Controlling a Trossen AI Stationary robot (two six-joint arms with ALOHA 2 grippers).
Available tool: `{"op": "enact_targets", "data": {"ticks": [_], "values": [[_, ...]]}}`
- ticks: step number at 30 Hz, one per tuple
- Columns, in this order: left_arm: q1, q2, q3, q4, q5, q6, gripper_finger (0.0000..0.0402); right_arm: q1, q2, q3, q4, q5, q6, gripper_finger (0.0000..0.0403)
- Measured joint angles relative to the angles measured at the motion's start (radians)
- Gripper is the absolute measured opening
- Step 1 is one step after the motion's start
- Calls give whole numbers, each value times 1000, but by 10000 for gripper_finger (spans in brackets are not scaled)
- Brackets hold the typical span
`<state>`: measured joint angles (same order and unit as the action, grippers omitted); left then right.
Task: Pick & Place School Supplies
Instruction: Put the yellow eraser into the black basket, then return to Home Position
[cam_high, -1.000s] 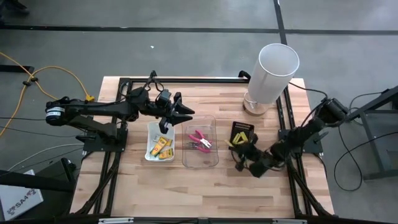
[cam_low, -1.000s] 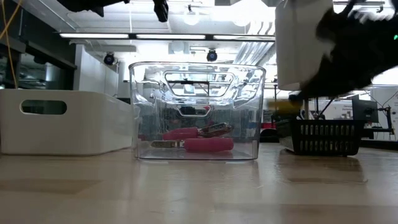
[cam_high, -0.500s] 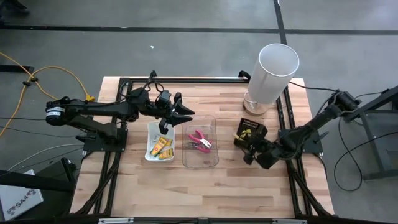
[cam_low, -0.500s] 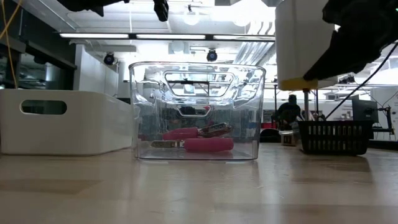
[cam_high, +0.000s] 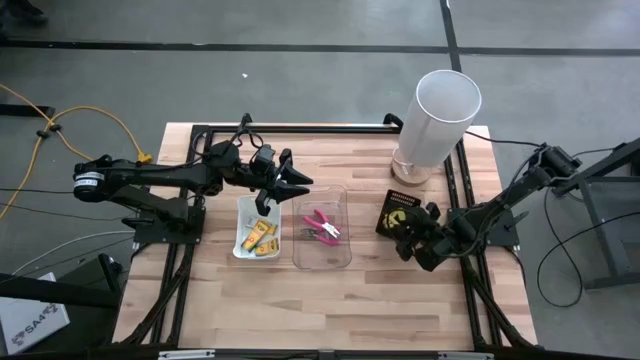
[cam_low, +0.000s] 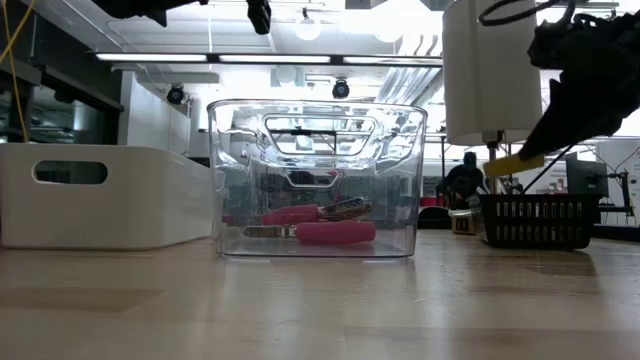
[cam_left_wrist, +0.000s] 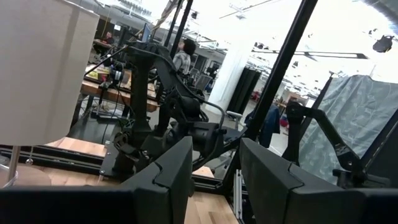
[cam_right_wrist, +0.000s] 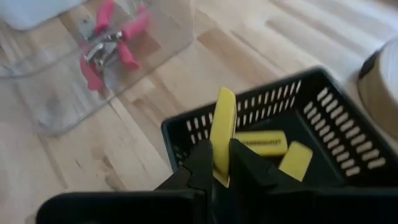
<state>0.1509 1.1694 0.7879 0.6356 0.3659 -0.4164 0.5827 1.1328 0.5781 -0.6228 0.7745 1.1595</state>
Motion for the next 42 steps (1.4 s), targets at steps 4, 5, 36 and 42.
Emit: {"op": "enact_targets", "data": {"ticks": [4,5,36,42], "values": [[0,0,0,0,0,0,131,0,0,0,-23,-45,53,31],[0,0,0,0,0,-1,131,0,0,0,-27,-53,64,31],[-5,0,0,0,3,-3,131,-1,0,-1,-48,-104,103,73],[-5,0,0,0,15,-7,131,0,0,-1,-47,-83,100,74]]}}
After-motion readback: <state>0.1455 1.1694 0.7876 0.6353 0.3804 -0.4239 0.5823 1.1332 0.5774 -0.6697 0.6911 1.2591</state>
